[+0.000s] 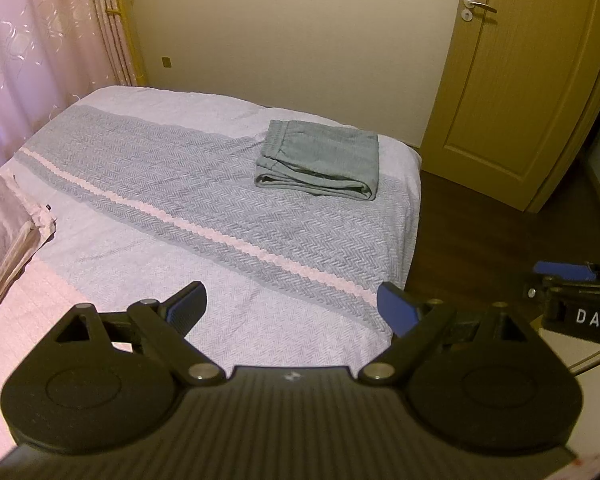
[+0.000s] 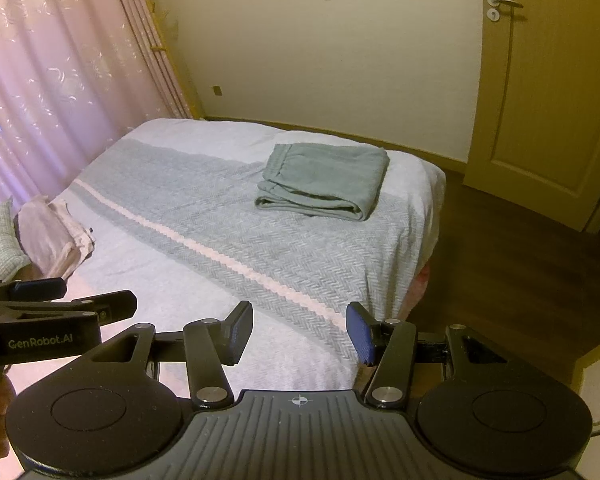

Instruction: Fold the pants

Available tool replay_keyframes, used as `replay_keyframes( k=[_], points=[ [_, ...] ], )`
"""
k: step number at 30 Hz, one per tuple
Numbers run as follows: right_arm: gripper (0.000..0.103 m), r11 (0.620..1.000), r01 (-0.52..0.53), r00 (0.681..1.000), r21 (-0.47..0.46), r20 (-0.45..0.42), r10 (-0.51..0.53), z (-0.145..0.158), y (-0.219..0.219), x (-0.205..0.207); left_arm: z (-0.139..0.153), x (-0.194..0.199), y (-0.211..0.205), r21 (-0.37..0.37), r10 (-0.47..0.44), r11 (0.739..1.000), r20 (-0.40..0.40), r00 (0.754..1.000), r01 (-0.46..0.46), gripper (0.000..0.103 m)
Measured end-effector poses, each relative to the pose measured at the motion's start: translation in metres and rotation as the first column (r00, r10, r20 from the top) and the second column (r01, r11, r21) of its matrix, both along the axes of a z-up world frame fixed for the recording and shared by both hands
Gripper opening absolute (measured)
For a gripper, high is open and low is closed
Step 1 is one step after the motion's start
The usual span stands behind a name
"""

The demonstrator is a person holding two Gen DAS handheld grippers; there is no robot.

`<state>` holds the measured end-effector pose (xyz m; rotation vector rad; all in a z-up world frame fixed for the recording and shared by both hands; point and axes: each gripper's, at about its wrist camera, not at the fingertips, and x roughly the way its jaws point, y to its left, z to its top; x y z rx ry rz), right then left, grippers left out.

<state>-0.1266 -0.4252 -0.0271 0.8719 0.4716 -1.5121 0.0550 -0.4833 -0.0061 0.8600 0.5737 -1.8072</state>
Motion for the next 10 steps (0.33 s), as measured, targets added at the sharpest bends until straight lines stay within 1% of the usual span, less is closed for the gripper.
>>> replay_keyframes(
  k=[10],
  points=[
    [0.049, 1.000, -0.011, 1.000, -0.009, -0.003, 0.011, 0.001, -0.012, -0.014, 0.001, -0.024, -0.010, -0.015, -0.006, 1.000, -0.010, 1.000, 0.006, 0.090]
  ],
)
